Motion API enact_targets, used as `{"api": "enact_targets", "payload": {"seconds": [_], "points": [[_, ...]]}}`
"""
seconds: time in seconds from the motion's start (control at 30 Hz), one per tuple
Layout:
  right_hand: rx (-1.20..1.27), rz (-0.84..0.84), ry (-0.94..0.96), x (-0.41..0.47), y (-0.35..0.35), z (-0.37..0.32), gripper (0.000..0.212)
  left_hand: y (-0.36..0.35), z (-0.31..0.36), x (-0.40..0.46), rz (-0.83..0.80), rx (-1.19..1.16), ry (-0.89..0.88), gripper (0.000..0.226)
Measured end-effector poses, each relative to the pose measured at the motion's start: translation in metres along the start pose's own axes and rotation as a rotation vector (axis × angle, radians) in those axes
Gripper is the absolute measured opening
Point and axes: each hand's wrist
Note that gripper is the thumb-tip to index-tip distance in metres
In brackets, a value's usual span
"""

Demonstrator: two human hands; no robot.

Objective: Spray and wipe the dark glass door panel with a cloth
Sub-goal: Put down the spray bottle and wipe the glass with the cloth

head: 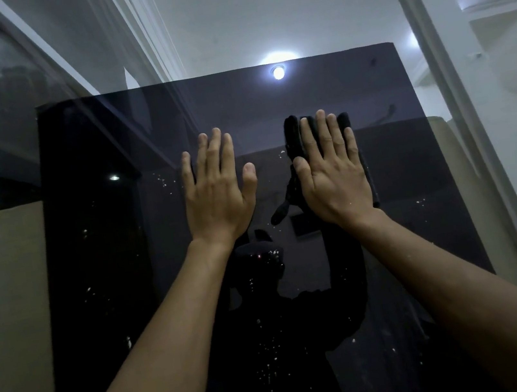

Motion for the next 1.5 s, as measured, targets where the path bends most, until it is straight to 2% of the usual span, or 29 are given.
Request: {"api": "enact_targets", "payload": {"seconds": [0.3,0.5,0.8,1.03,1.33,1.5], "points": [[-0.010,-0.009,0.079,-0.010,-0.013,-0.053,0.069,0.008,-0.002,0.001,-0.012,-0.109,0.002,0.075],[-0.020,-0.002,0.047,-0.013,-0.016,-0.062,0.068,0.028,-0.024,-0.010,-0.009,-0.159,-0.070,0.070],[-0.022,-0.020,0.029,-0.014,-0.013,-0.062,0.069,0.081,-0.155,-0.069,0.028,0.031,0.142,0.073],[-0.027,-0.026,0.023,-0.014,-0.012,-0.062,0.069,0.097,-0.206,-0.103,-0.040,0.092,0.139,0.073],[-0.030,-0.018,-0.001,-0.016,-0.013,-0.067,0.069,0.097,-0.220,-0.104,-0.020,0.055,0.120,0.074],[-0.018,-0.004,-0.017,-0.022,-0.021,-0.094,0.069,0.096,-0.220,-0.104,-0.025,0.063,0.127,0.073]]}}
Point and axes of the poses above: each hand's wrist, its own x-axis towards the middle knuckle, its own y-axis out of the back of the hand, z = x × y, and after that the axes turned 12 degrees about -y, right-handed
